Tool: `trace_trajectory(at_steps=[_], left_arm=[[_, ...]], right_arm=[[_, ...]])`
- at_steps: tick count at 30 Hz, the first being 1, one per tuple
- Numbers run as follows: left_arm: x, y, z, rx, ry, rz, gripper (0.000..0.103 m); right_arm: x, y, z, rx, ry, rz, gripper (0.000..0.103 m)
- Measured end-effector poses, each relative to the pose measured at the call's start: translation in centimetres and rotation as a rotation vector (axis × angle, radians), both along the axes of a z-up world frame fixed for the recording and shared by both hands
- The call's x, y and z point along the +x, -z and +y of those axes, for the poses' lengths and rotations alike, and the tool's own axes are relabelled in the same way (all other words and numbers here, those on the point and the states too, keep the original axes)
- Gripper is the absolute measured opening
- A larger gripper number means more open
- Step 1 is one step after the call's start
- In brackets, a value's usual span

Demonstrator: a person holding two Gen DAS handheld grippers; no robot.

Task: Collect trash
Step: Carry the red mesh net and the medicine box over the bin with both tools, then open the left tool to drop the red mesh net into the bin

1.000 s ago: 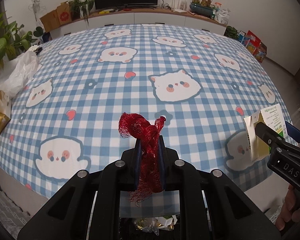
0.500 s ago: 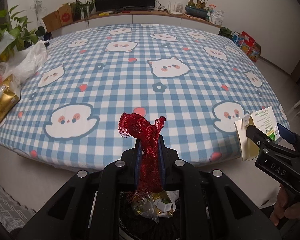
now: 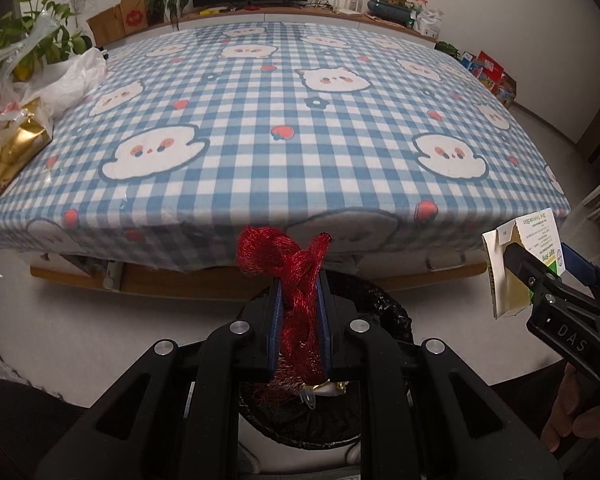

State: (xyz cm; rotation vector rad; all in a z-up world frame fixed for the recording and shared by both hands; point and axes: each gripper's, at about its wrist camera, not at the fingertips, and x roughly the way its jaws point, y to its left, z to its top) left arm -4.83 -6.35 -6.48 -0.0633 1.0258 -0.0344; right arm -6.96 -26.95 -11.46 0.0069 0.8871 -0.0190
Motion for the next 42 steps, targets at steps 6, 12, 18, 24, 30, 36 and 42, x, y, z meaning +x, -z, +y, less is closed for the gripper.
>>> trace_trajectory(at_steps=[6, 12, 18, 24, 30, 36, 42], left_arm=[[-2.1, 1.6, -0.4, -0.001, -0.002, 0.014, 0.014], [-3.1, 3.8, -1.2, 0.007, 0.004, 0.046, 0.015], [-3.7, 5.7, -2.0, 0.025, 0.009, 0.06, 0.015], [-3.3, 7.7, -2.8, 0.029, 0.013, 0.09, 0.015], [-2.6, 9.8, -4.2, 0.053, 0.055, 0.108, 0.016], [-1.7, 11.5, -4.9, 0.047, 0.073, 0.139, 0.02], [-1.6, 11.8, -5.6, 0.035, 0.107, 0.122, 0.051]], right_arm=[[-1.9, 2.0, -0.6, -0.005, 0.0, 0.029, 0.088], [-3.4, 3.1, -0.9, 0.009, 0.014, 0.056, 0.088], [-3.5, 4.6, -1.2, 0.006, 0.035, 0.094, 0.088], [-3.0, 6.3, -3.1, 0.013, 0.08, 0.136, 0.088], [-2.4, 7.4, -4.9, 0.03, 0.129, 0.164, 0.088], [-1.9, 7.9, -5.1, 0.027, 0.136, 0.174, 0.088], [-1.5, 8.6, -4.6, 0.021, 0.127, 0.184, 0.088]])
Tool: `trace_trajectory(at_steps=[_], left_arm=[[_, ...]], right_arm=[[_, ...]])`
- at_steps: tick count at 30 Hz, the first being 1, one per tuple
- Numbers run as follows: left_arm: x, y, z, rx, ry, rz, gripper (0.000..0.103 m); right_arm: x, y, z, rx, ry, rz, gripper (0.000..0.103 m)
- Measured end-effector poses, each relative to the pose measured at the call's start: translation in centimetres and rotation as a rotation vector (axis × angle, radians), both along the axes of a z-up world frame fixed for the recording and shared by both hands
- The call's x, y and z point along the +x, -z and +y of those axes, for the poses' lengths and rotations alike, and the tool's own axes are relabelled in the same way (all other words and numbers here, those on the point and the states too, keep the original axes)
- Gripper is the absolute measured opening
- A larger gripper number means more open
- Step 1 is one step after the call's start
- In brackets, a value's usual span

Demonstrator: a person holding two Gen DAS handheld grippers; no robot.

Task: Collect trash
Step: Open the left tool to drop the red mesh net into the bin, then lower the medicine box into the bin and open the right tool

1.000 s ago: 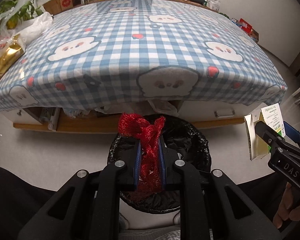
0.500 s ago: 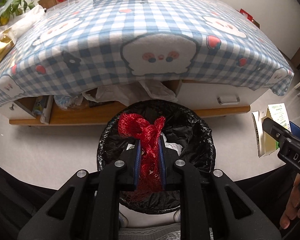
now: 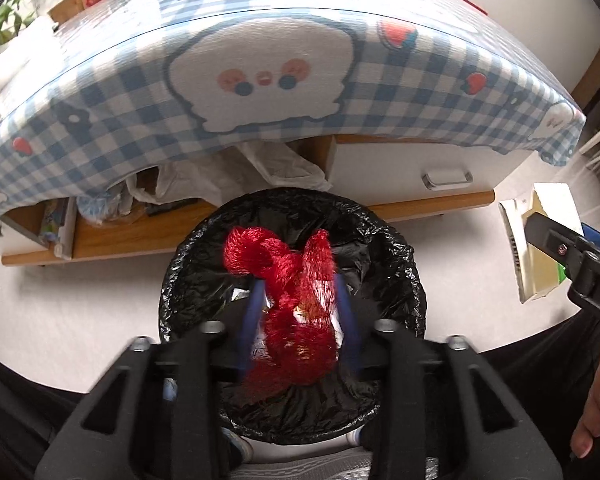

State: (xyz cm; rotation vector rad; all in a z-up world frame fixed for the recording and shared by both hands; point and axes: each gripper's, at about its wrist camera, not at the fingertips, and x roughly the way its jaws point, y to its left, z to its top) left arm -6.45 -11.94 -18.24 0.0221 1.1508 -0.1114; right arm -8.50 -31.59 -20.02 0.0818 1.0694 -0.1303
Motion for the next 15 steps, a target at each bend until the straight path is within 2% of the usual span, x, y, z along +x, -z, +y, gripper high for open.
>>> trace_trajectory(at_steps=[3, 9, 12, 15], left_arm=[[-0.1, 0.0, 0.5, -0.003, -0.009, -0.011, 0.067], [-0.5, -1.2, 3.3, 0.024, -0.054, -0.05, 0.09], [-0.8, -2.3, 5.2, 0.021, -0.094, -0.074, 0.097], [-1.0, -2.9, 7.1, 0.023, -0.117, -0.075, 0.097]], right_arm=[[0.0, 0.1, 0.5, 0.0, -0.008, -0.001, 0.088], [-0.1, 0.0, 2.3, 0.0, -0.04, -0.011, 0.088], [-0.1, -0.1, 3.7, -0.002, -0.063, -0.018, 0.088], [0.0, 0.0, 5.5, -0.004, -0.09, -0.019, 0.089]])
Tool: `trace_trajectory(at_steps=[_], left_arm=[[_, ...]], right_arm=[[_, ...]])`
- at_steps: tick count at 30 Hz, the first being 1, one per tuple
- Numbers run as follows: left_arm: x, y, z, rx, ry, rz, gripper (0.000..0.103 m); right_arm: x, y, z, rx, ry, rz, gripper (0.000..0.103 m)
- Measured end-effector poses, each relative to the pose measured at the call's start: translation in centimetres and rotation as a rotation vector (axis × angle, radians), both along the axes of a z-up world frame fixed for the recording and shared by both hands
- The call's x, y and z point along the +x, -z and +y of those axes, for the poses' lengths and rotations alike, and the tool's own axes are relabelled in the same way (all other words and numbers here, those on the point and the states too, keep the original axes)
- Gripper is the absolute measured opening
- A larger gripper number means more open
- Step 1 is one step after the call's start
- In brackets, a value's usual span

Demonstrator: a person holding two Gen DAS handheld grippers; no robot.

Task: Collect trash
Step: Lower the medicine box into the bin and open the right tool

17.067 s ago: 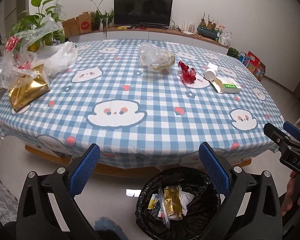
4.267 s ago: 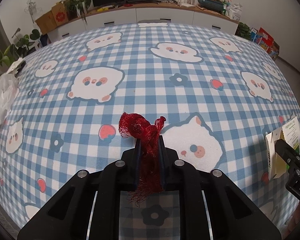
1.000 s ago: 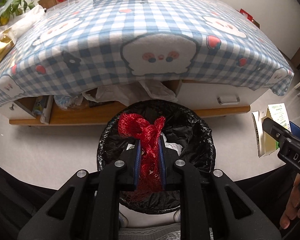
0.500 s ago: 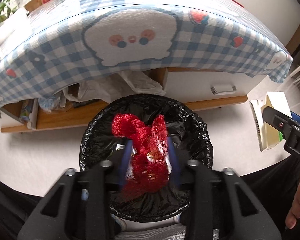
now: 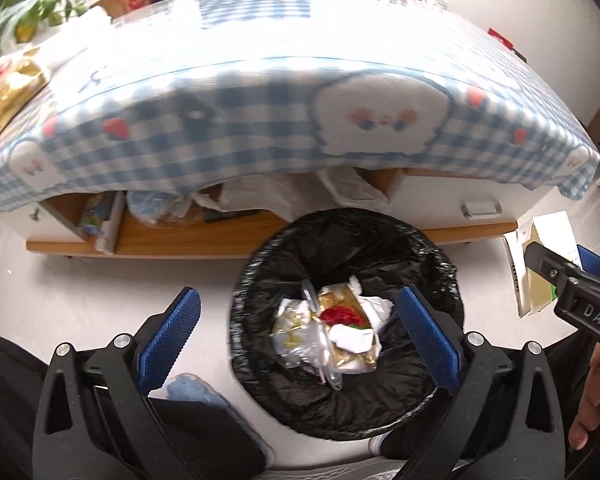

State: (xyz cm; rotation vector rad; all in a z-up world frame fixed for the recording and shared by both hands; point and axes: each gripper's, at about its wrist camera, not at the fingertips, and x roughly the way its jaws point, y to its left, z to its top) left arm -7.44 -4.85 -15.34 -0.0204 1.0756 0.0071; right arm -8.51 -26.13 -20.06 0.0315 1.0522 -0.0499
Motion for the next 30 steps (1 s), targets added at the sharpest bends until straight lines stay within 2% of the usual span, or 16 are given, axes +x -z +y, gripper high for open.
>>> trace_trajectory(at_steps=[16, 30], left_arm=[[-1.8, -1.9, 6.0, -0.019, -0.079, -0.005, 0.097], [-1.7, -1.6, 7.2, -0.039, -0.112, 0.009, 0.097]], right_arm=[[0.2, 1.2, 8.9, 0.005, -0.137, 0.005, 0.089], [0.5, 1.5, 10.2, 0.004, -0.18, 0.011, 0.089]])
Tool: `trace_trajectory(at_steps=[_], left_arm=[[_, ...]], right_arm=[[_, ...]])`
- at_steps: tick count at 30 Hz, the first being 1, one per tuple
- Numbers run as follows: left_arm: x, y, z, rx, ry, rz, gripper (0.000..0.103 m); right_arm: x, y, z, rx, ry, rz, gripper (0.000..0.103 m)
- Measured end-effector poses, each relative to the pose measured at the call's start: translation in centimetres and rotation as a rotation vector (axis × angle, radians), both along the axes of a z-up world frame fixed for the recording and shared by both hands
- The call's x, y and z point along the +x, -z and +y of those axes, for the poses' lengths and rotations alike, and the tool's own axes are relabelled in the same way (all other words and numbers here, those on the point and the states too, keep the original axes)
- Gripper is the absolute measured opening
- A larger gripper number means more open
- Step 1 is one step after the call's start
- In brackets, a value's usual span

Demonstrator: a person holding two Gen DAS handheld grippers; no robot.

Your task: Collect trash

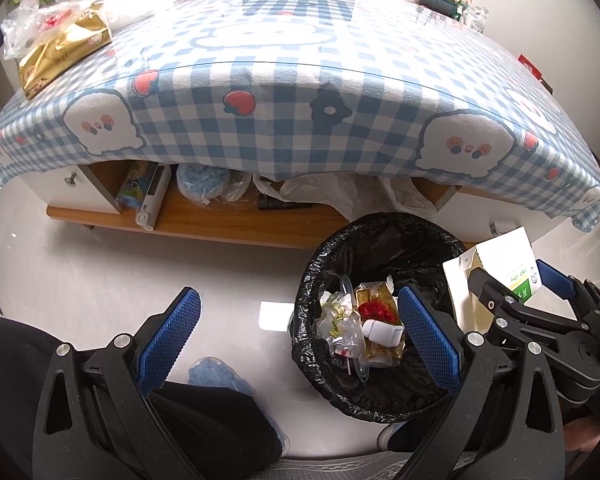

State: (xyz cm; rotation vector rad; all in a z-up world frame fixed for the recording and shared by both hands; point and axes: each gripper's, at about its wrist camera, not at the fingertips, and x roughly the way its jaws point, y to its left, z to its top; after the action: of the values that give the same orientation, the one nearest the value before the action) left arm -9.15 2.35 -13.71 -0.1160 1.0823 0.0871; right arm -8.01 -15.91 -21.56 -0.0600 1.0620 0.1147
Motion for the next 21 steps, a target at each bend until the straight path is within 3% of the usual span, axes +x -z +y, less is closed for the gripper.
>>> trace_trajectory(at_steps=[14, 21], left_arm=[[-0.3, -0.8, 0.0, -0.012, -0.012, -0.022, 0.097], [-0.6, -2.4, -0.3, -0.027, 0.001, -0.061, 0.097]], right_arm=[[-0.9, 0.1, -0.4, -0.019, -0.019, 0.006, 0.095], [-2.3, -2.7, -3.1, 0.005, 0.006, -0.026, 0.095]])
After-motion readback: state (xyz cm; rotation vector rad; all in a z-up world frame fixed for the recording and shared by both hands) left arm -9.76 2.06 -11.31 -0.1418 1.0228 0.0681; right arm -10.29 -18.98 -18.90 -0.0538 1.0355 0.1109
